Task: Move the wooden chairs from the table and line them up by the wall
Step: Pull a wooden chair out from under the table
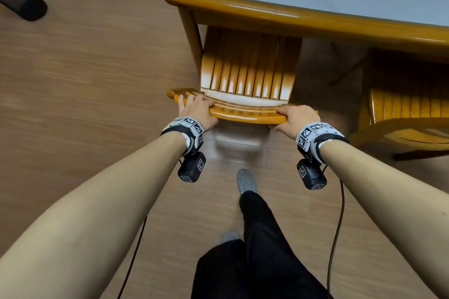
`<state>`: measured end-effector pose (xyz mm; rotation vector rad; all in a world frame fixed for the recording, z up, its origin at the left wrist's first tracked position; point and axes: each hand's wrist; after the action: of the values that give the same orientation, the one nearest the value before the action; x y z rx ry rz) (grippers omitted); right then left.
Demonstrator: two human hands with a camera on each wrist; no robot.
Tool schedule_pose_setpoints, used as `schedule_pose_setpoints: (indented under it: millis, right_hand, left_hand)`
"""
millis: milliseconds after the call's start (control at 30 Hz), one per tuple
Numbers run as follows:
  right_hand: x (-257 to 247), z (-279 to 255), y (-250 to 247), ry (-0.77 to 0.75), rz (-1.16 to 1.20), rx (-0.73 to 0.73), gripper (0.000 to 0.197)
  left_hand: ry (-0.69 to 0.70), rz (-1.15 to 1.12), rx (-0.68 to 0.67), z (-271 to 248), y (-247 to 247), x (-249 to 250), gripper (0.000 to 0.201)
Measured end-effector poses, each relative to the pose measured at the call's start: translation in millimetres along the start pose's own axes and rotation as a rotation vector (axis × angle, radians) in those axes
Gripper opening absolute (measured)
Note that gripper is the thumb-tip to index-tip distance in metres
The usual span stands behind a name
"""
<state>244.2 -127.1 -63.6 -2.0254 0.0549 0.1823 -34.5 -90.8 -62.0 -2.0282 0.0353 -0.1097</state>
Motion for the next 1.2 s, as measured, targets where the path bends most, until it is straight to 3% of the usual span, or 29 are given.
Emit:
schedule_pose_setpoints:
  millis: [333,867,1200]
  right_hand:
    - [-38.5,-113.3,103.6,-0.018,0.039,0.010,0.033]
    - [-84.6,-308.2,198.9,0.069,0.049,-0.026,0.044]
    - [-97.7,-466.7,277.3,0.070,0.059,-0.043,0.026]
  left_hand:
    - [0.038,-0.121,0.058,-132.6,93.9,-35.8,0.060]
    - [0.102,-0.059,0.058,-313.1,171.3,-56.0,0.056]
    - [0.112,-0.069,0.058,-469.9,253.1,-52.5,0.060]
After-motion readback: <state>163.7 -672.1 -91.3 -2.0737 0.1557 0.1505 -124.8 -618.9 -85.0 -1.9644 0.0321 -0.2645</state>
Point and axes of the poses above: each hand's wrist, its own z-axis towards the middle knuckle, its own y-axis out of the palm, x = y × z, and after that the axes turned 3 degrees about -y, right-handed
